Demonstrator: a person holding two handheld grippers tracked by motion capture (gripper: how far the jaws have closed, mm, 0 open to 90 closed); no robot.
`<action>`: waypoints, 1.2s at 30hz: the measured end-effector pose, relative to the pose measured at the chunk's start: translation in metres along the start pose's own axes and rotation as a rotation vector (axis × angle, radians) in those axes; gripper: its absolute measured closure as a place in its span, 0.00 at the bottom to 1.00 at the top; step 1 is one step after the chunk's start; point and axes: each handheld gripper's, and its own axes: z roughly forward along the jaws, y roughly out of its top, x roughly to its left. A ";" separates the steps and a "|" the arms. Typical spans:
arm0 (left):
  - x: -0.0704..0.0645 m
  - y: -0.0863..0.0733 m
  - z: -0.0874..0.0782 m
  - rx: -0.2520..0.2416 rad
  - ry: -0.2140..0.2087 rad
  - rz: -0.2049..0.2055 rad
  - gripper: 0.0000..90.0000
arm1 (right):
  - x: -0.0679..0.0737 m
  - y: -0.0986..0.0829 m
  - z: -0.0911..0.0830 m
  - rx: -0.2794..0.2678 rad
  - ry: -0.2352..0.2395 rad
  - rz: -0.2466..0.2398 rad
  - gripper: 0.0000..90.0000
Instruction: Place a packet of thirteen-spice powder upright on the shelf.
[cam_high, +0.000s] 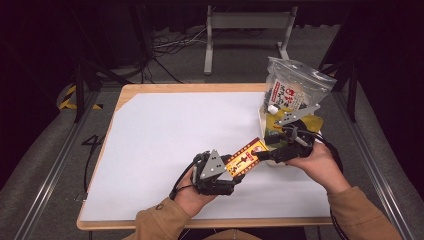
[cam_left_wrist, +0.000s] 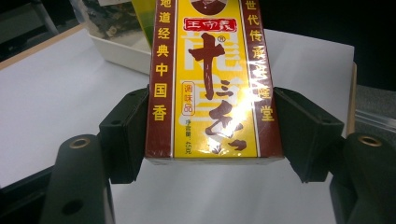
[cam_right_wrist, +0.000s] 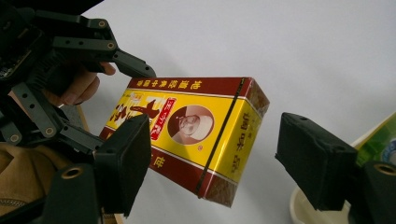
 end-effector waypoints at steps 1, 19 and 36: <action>0.000 0.000 0.000 0.000 0.003 0.004 0.36 | 0.000 0.000 0.002 0.004 0.001 0.001 0.28; 0.000 -0.001 0.000 -0.007 0.017 0.022 0.36 | -0.001 -0.005 0.024 0.021 0.099 0.038 0.26; -0.005 -0.003 0.001 0.000 0.048 0.061 0.36 | -0.003 -0.001 0.013 -0.022 0.150 0.112 0.54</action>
